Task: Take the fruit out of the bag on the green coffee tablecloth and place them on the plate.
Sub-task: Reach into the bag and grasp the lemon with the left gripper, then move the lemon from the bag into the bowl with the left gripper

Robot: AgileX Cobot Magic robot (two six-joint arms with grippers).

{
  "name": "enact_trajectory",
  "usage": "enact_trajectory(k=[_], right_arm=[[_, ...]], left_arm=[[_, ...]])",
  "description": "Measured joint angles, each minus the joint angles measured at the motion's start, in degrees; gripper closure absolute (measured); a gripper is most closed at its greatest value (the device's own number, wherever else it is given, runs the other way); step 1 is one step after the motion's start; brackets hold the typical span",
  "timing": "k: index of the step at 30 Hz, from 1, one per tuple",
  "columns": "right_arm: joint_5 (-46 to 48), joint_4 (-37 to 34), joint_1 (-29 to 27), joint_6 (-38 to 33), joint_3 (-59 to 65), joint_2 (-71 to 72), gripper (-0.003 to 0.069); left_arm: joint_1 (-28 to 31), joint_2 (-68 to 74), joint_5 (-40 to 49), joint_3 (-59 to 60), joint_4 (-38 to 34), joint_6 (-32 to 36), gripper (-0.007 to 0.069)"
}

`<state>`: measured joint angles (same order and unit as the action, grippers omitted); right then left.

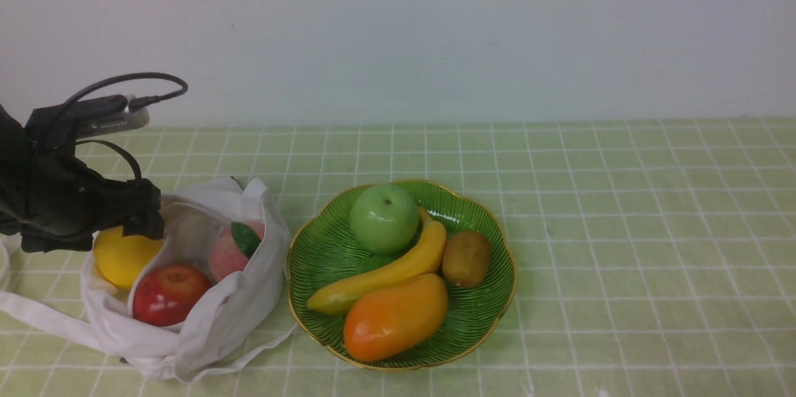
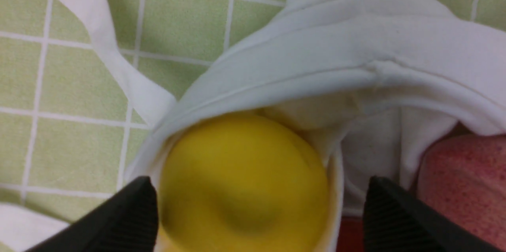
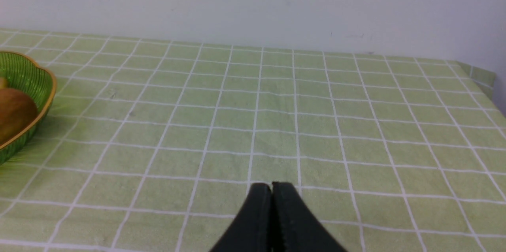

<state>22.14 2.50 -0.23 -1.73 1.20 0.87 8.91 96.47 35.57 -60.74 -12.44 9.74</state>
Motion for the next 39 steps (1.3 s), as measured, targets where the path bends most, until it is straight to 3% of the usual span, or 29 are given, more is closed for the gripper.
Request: enact_trajectory(k=[5, 10, 20, 31, 36, 39], right_arm=[[0.00, 0.00, 0.00, 0.00, 0.00, 0.00, 0.0671], [0.00, 0.00, 0.00, 0.00, 0.00, 0.00, 0.0671], [0.00, 0.00, 0.00, 0.00, 0.00, 0.00, 0.0671], [0.00, 0.00, 0.00, 0.00, 0.00, 0.00, 0.0671], [0.00, 0.00, 0.00, 0.00, 0.00, 0.00, 0.0671], [0.00, 0.00, 0.00, 0.00, 0.00, 0.00, 0.0671]], left_arm=[[0.00, 1.42, -0.32, -0.06, 1.26, 0.00, 0.0018], [0.00, 1.95, -0.38, -0.06, 1.45, 0.00, 0.0110], [0.00, 1.89, 0.49, -0.18, 2.33, 0.00, 0.0117], [0.00, -9.53, 3.76, -0.18, 2.01, 0.00, 0.0117], [-0.58, -14.81, 5.48, -0.18, -4.68, 0.56, 0.0117], [-4.57, -18.73, 5.71, -0.18, -13.31, 6.31, 0.0117]])
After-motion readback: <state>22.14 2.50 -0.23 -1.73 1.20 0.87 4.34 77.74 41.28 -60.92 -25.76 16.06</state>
